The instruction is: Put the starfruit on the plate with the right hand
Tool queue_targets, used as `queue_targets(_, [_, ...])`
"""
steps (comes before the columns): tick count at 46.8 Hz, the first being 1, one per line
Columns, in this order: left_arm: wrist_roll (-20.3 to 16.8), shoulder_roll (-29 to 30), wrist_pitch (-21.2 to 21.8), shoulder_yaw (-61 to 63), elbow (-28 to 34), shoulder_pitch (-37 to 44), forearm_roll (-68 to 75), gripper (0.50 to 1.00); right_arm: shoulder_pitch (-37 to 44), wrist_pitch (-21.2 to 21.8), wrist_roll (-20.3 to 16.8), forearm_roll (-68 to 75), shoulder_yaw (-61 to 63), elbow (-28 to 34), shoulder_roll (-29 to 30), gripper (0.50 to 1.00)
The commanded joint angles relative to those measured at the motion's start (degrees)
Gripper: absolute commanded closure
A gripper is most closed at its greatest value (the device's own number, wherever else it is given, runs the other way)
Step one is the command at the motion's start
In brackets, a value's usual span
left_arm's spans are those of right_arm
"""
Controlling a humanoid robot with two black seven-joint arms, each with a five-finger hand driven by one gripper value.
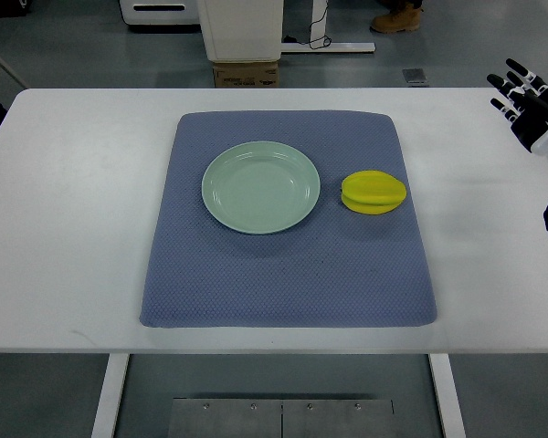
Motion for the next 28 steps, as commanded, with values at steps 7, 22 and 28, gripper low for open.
queue_targets(7, [0.0, 0.0, 0.0, 0.0, 0.0, 0.0, 0.0, 0.500, 0.0, 0.0, 0.0, 0.0, 0.0, 0.0, 0.0, 0.500])
queue_targets(22, [0.0, 0.0, -0.1, 0.0, 0.0, 0.6, 0.0, 0.500, -0.2, -0.1, 0.0, 0.0, 0.1, 0.0, 0.1, 0.500])
queue_targets(28, [0.0, 0.0, -0.1, 0.0, 0.1, 1.1, 0.0, 0.500, -0.2, -0.1, 0.0, 0.0, 0.0, -0.1, 0.1, 0.500])
